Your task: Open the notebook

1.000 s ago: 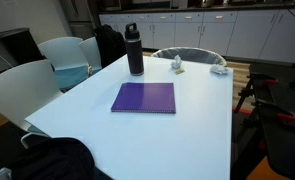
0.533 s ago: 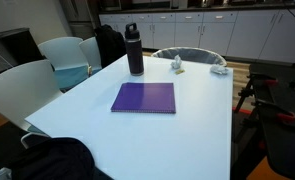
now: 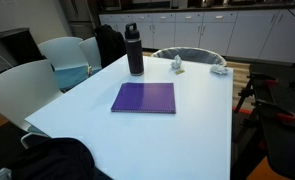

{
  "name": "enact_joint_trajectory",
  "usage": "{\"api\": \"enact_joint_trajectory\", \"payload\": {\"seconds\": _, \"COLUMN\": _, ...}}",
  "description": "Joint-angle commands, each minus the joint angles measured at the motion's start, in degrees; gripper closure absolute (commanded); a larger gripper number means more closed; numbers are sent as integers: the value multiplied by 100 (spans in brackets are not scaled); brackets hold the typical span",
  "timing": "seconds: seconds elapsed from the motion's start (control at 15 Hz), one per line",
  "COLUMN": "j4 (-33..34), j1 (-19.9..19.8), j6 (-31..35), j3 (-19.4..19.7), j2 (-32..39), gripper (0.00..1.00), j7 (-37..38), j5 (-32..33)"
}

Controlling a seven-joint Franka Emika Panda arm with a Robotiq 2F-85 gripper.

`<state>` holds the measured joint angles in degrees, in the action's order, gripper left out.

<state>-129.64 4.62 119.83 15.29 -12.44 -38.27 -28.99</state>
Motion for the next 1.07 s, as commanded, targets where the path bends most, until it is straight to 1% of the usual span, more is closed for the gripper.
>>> {"api": "enact_joint_trajectory", "payload": {"seconds": 0.0, "j4": 241, "j1": -267, "j6": 13, "j3": -14, "j2": 800, "gripper": 0, "j7": -836, "j5": -740}}
{"api": "enact_joint_trajectory", "payload": {"seconds": 0.2, "j4": 480, "j1": -577, "j6": 1, "j3": -184, "j2": 1555, "gripper": 0, "j7": -1025, "j5": -1173}}
{"api": "enact_joint_trajectory", "payload": {"seconds": 0.33, "j4": 648, "j1": -763, "j6": -108, "j3": -331, "j2": 1916, "gripper": 0, "j7": -882, "j5": -1223}}
{"api": "enact_joint_trajectory", "payload": {"seconds": 0.4, "j4": 325, "j1": -831, "j6": 13, "j3": -408, "j2": 1535, "gripper": 0, "j7": -891, "j5": -1059}}
{"api": "enact_joint_trajectory", "payload": {"seconds": 0.53, "j4": 384, "j1": -944, "j6": 17, "j3": -522, "j2": 1746, "gripper": 0, "j7": -886, "j5": -1053}}
{"api": "enact_joint_trajectory", "payload": {"seconds": 0.8, "j4": 385, "j1": -956, "j6": 14, "j3": -536, "j2": 1660, "gripper": 0, "j7": -889, "j5": -1055}}
{"api": "enact_joint_trajectory", "payload": {"seconds": 0.87, "j4": 477, "j1": -982, "j6": 134, "j3": -551, "j2": 1838, "gripper": 0, "j7": -935, "j5": -1153}}
{"api": "enact_joint_trajectory", "payload": {"seconds": 0.93, "j4": 600, "j1": -1043, "j6": -20, "j3": -588, "j2": 2062, "gripper": 0, "j7": -1041, "j5": -1310}}
{"api": "enact_joint_trajectory", "payload": {"seconds": 1.0, "j4": 652, "j1": -1085, "j6": 4, "j3": -637, "j2": 2235, "gripper": 0, "j7": -1104, "j5": -1418}}
